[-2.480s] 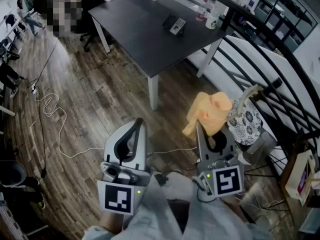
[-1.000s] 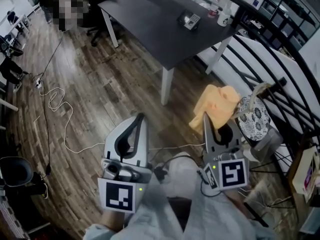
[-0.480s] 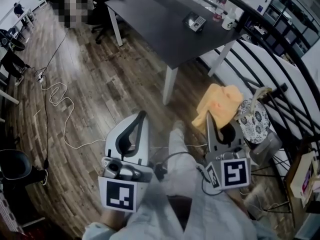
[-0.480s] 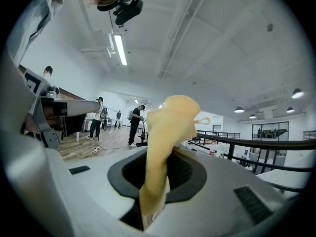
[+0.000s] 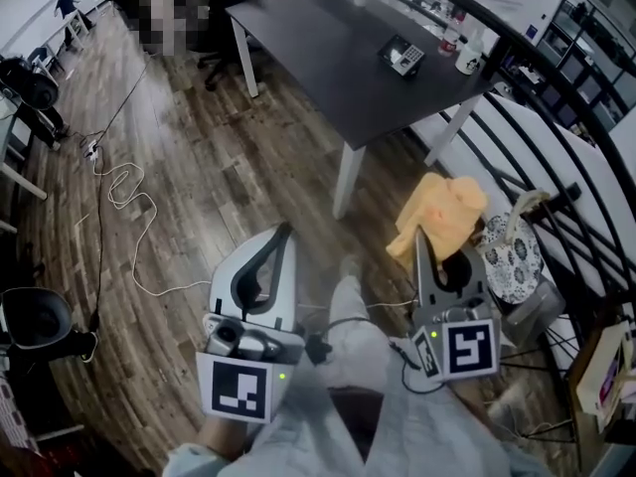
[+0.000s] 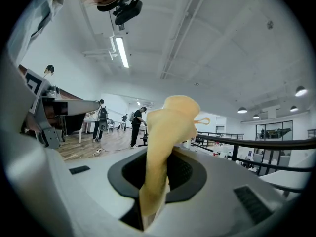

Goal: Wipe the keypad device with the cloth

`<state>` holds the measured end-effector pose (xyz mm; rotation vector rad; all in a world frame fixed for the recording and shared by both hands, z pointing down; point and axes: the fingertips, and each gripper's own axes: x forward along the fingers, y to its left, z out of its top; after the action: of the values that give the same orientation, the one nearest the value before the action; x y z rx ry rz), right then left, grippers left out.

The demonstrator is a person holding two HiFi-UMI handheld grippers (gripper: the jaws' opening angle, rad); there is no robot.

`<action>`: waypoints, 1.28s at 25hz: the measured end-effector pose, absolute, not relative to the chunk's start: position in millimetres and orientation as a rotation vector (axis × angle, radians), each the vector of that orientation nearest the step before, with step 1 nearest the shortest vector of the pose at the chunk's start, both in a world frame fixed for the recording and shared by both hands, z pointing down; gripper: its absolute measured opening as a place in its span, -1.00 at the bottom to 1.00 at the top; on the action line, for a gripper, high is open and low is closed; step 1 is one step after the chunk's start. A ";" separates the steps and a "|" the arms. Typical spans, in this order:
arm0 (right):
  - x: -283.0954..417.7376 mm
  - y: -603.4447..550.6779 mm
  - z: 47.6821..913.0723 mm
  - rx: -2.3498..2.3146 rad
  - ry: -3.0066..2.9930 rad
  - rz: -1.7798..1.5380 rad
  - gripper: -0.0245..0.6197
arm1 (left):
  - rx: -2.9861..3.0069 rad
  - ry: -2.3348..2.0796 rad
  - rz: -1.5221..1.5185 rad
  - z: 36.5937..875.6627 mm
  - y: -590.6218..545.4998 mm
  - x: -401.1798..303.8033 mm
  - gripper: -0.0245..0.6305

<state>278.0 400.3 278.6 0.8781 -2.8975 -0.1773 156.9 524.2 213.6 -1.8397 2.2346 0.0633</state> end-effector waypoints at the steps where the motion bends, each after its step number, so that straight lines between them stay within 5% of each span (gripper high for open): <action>1: 276.0 398.0 278.9 0.874 -2.901 -0.175 -0.70 | -1.838 2.236 0.057 214.3 522.4 155.7 -0.89; 32: 159.9 189.7 294.8 0.738 -2.879 -0.153 -0.70 | -1.805 2.365 0.009 230.1 318.4 51.2 -0.89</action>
<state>159.9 189.7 294.8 0.7381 -2.8794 -0.1527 51.2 318.4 230.1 -1.8054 2.3646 0.0088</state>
